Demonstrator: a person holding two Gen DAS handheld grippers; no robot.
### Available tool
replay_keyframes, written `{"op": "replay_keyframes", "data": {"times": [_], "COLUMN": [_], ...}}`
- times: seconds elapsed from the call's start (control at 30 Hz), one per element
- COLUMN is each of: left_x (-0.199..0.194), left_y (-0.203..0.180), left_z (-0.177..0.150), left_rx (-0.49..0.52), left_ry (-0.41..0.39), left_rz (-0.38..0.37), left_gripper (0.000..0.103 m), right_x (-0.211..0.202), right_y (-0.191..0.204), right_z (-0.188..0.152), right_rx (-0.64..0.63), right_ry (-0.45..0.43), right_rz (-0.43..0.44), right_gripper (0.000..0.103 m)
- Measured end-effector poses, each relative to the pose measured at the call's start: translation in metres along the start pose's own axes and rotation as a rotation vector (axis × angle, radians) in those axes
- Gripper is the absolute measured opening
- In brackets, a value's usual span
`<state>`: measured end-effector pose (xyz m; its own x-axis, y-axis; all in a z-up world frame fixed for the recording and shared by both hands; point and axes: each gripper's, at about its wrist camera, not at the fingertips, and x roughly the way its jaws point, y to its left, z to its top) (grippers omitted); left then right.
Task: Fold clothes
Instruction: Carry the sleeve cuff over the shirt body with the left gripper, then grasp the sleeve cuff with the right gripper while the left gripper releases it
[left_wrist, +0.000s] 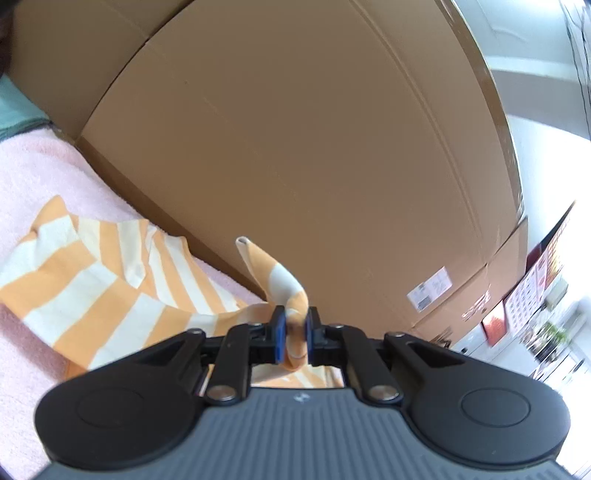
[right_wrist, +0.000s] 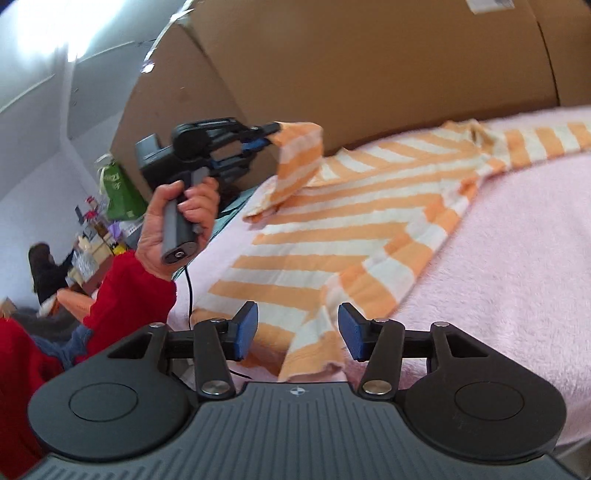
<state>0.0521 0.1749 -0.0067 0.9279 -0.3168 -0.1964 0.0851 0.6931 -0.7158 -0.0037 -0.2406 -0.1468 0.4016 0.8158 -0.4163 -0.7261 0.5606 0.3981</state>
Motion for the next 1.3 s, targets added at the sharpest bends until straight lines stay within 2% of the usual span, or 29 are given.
{"op": "replay_keyframes", "data": {"times": [0.1,0.13,0.17,0.2,0.27,0.37,0.43,0.7,0.93,1.0,1.03,1.07,1.3], "left_x": [-0.001,-0.002,-0.002,-0.001,-0.001,0.002,0.005,0.018,0.024,0.025,0.026,0.028,0.039], "left_y": [0.000,0.001,0.002,0.002,0.003,0.004,0.003,-0.001,-0.012,-0.024,-0.028,-0.029,-0.033], "left_z": [-0.008,-0.010,-0.013,-0.015,-0.019,-0.025,-0.029,-0.044,-0.053,-0.060,-0.064,-0.068,-0.097], "left_rx": [0.010,0.010,0.012,0.017,0.026,0.033,0.041,0.057,0.094,0.149,0.170,0.181,0.249], "left_ry": [0.012,0.016,0.020,0.023,0.029,0.039,0.045,0.087,0.118,0.129,0.137,0.148,0.212], "left_rz": [0.004,0.006,0.009,0.014,0.023,0.025,0.020,-0.005,-0.025,-0.034,-0.037,-0.036,0.015], "left_gripper": [0.004,0.004,0.004,0.004,0.004,0.004,0.004,0.004,0.004,0.004,0.004,0.004,0.004], "right_x": [0.021,0.028,0.034,0.040,0.028,-0.008,-0.032,-0.046,-0.057,-0.060,-0.051,-0.039,0.041], "right_y": [0.021,0.020,0.017,0.014,0.010,0.000,-0.011,-0.025,-0.036,-0.040,-0.041,-0.042,-0.051], "right_z": [-0.008,-0.009,-0.010,-0.010,-0.009,0.000,0.002,0.004,0.005,0.005,0.012,0.021,0.083], "right_rx": [-0.155,-0.168,-0.173,-0.177,-0.165,-0.101,-0.047,0.008,0.054,0.067,0.080,0.094,0.195], "right_ry": [0.033,0.051,0.071,0.091,0.053,-0.020,-0.027,-0.047,-0.066,-0.071,-0.078,-0.086,-0.142], "right_rz": [-0.114,-0.133,-0.147,-0.161,-0.145,-0.091,-0.102,-0.163,-0.216,-0.232,-0.230,-0.226,-0.198], "right_gripper": [0.052,0.042,0.012,0.013,0.007,0.007,0.007,0.004,0.014,0.024,0.033,0.035,0.036]}}
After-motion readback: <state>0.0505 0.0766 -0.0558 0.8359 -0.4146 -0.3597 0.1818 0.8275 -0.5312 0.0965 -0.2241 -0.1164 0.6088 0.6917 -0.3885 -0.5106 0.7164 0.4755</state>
